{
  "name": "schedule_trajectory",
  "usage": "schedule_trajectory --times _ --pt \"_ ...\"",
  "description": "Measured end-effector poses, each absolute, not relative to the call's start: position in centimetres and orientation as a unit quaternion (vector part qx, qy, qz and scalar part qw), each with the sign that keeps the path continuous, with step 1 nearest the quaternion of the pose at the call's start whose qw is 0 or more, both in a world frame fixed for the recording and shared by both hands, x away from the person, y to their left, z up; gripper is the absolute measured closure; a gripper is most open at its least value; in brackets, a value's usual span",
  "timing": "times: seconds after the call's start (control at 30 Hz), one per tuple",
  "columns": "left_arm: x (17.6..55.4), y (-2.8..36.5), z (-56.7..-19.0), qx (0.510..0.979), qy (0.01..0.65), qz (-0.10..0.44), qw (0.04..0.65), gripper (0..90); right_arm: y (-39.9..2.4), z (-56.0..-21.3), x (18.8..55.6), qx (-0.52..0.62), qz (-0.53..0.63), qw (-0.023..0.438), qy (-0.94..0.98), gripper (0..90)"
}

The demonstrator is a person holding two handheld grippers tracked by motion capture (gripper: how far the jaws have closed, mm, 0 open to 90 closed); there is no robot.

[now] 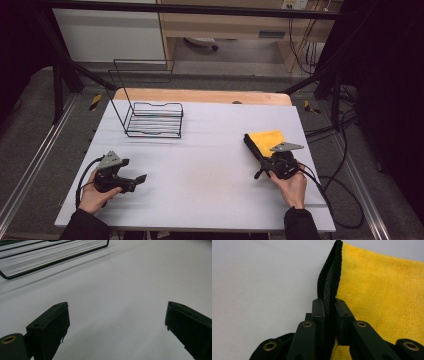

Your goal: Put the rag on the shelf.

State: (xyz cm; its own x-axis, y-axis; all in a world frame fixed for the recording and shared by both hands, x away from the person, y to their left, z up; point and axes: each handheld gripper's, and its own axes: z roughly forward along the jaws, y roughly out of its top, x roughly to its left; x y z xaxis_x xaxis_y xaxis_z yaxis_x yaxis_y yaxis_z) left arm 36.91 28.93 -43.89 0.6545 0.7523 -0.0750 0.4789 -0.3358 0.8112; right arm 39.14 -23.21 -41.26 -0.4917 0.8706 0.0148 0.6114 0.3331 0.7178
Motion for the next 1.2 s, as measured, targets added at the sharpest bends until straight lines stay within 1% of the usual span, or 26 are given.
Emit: schedule_trajectory --times 0.57,0.8,1.03,1.2 --pt "36.9 28.9 -43.9 0.802 0.384 0.160 0.428 5.4 -17.8 -41.1 37.7 0.439 0.372 0.134 0.807 79.8" --pt "36.9 28.8 -43.9 0.802 0.385 0.160 0.428 5.4 -16.0 -40.9 37.3 0.422 0.387 0.120 0.811 79.7" --pt "36.9 28.9 -43.9 0.801 0.386 0.161 0.428 5.3 -12.5 -41.2 36.8 0.407 0.398 0.101 0.816 79.8" --pt "36.8 28.9 -43.9 0.801 0.387 0.162 0.427 5.2 -10.6 -41.1 36.7 0.398 0.397 0.099 0.821 79.7"
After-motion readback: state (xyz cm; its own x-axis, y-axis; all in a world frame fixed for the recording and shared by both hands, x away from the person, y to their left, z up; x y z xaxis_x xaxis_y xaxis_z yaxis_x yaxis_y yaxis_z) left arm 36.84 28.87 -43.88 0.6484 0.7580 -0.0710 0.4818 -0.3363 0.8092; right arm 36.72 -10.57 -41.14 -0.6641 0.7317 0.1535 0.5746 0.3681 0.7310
